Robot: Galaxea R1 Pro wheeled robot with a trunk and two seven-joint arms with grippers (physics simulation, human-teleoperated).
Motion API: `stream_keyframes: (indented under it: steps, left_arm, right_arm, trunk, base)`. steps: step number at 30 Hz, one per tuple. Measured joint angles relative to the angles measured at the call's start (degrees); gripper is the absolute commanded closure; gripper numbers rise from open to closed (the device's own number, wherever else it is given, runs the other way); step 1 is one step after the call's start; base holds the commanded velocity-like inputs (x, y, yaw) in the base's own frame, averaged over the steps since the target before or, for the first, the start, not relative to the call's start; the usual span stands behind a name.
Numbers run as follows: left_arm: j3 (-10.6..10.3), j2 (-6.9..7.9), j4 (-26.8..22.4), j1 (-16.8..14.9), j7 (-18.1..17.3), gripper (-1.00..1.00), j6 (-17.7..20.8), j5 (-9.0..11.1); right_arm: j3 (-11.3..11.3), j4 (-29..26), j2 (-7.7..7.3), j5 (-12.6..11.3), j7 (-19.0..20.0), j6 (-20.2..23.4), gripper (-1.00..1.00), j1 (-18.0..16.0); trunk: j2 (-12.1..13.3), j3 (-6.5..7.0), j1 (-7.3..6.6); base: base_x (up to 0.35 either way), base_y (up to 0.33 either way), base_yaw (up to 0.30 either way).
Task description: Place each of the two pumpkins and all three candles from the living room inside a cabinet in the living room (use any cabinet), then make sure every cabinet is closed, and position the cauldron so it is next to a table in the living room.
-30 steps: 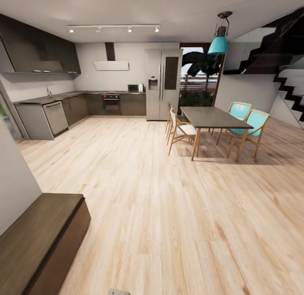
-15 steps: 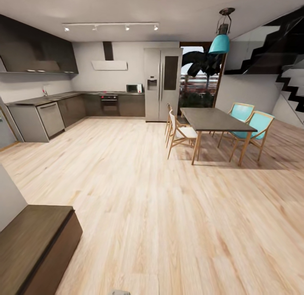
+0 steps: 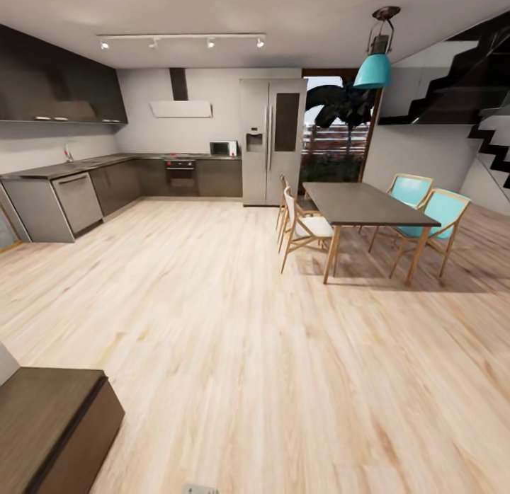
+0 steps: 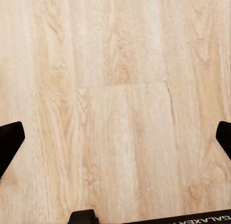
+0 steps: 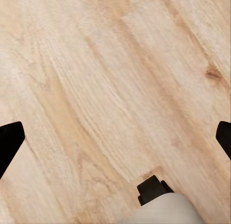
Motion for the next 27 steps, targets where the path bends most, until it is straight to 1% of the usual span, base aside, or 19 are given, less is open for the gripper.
stream_keyframes:
  steps: [8, 12, 15, 24, 27]
  left_arm:
    - [0.00, 0.00, 0.12, 0.00, -0.02, -1.00, 0.02, -0.01]
    - [0.07, 0.00, 1.21, 0.01, 0.03, -1.00, -0.04, -0.08]
    - [0.08, 0.00, 2.02, 0.00, 0.07, -1.00, -0.05, -0.62]
    - [0.09, -0.05, 2.25, 0.00, 0.08, -1.00, -0.06, -0.88]
    - [0.10, -0.05, 2.26, 0.00, 0.08, -1.00, -0.05, -0.88]
  right_arm:
    - [0.02, 0.04, 0.00, 0.00, 0.00, 0.00, -1.00, 0.00]
    - [0.02, 0.04, 0.00, 0.02, 0.00, 0.00, -1.00, 0.00]
    - [0.02, 0.05, 0.00, 0.02, 0.00, 0.00, -1.00, 0.00]
    - [0.02, 0.03, 0.00, 0.03, 0.00, 0.00, -1.00, 0.00]
    - [0.02, 0.04, 0.00, 0.04, 0.00, 0.00, -1.00, 0.00]
  trunk:
    - [0.00, 0.00, 0.00]
    - [0.00, 0.00, 0.00]
    - [0.00, 0.00, 0.00]
    - [0.00, 0.00, 0.00]
    - [0.00, 0.00, 0.00]
  base:
    - [0.342, -0.084, 0.021]
    - [0.342, -0.101, 0.092]
    - [0.342, -0.103, 0.113]
    - [0.342, -0.103, 0.116]
    - [0.342, -0.023, 0.024]
